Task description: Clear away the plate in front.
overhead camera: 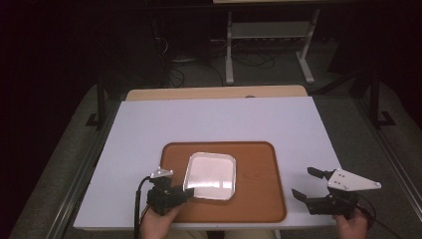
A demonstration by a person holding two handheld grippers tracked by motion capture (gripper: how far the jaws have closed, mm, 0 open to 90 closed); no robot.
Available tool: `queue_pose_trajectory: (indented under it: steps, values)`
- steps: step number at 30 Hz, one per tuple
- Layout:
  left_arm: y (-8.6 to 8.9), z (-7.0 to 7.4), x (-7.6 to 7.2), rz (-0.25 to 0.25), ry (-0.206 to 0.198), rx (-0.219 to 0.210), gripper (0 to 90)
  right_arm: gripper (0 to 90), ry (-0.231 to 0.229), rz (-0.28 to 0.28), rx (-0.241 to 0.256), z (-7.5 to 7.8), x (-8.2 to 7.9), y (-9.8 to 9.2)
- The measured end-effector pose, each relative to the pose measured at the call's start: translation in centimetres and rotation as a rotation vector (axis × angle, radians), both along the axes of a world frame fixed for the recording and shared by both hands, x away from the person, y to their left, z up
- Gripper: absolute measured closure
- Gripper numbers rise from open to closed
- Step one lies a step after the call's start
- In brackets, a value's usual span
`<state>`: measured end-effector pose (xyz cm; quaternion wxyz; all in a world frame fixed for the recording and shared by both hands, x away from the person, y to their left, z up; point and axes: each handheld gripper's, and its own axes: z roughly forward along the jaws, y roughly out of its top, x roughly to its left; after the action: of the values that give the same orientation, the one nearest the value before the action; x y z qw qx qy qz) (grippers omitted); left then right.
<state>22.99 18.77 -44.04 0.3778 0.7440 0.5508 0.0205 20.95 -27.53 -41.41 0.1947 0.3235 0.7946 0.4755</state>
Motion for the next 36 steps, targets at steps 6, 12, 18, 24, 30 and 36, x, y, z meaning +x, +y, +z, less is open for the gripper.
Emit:
queue_pose_trajectory:
  steps: [6,12,18,24,30,36]
  values:
    - [-0.2,0.02,-0.26,-0.005,0.001,-0.002,54.0,13.0,0.001,0.001,-0.001,0.0,0.0,0.03]
    - [-0.33,0.04,-0.38,-0.012,0.006,-0.003,54.1,13.0,0.0,0.0,-0.001,0.0,0.01,0.03]
    - [-0.74,0.06,-0.63,-0.029,0.003,0.0,54.0,13.0,0.0,0.001,-0.001,0.01,0.0,0.04]
    - [-0.7,0.02,-0.54,-0.031,0.001,0.0,55.2,13.0,0.001,0.001,0.0,0.02,0.0,0.04]
    - [-0.66,0.05,-0.57,-0.03,-0.011,0.015,54.8,13.0,0.0,0.001,0.0,0.02,-0.01,0.03]
    - [-0.55,0.02,-0.57,-0.031,-0.024,0.023,54.7,13.1,0.001,0.0,-0.002,0.02,-0.02,0.06]
